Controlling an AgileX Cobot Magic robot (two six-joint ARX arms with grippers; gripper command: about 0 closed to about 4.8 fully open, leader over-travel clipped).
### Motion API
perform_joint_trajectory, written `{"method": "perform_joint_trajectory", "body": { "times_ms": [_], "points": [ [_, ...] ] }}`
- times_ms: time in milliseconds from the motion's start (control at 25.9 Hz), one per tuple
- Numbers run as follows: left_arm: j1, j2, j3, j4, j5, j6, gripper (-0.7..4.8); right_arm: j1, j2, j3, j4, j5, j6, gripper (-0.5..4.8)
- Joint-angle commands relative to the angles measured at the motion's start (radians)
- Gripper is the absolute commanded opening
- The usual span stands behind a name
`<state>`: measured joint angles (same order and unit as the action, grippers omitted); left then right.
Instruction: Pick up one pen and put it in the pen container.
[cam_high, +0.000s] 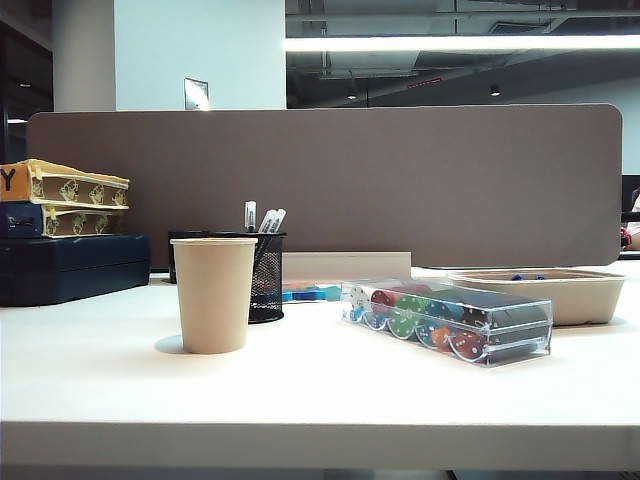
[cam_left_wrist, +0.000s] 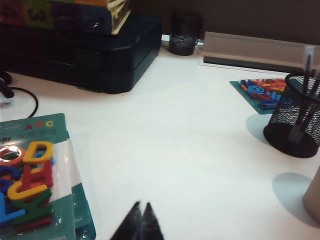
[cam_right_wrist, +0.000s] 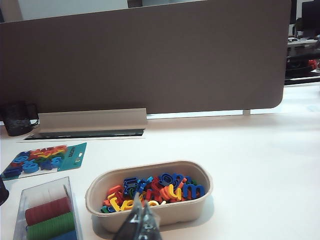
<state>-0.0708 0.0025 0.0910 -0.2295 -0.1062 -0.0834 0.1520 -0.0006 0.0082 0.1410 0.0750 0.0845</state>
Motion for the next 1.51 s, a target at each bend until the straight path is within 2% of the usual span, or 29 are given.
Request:
{"method": "perform_joint_trajectory", "body": {
  "times_ms": [39,348,1509],
  "points": [
    [0.007,0.0,0.005,0.006,0.001,-0.003,-0.06,0.0,-0.003,0.002,0.012,-0.003,0.001,-0.01],
    [0.033,0.0,0.003,0.006,0.002,-0.003,-0.06,-0.047,-0.003,0.002,0.012,-0.003,0.001,-0.01],
    [0.039,0.0,0.003,0.006,0.002,-0.003,-0.06,-0.045,-0.003,0.002,0.012,-0.003,0.001,-0.01]
  ]
}}
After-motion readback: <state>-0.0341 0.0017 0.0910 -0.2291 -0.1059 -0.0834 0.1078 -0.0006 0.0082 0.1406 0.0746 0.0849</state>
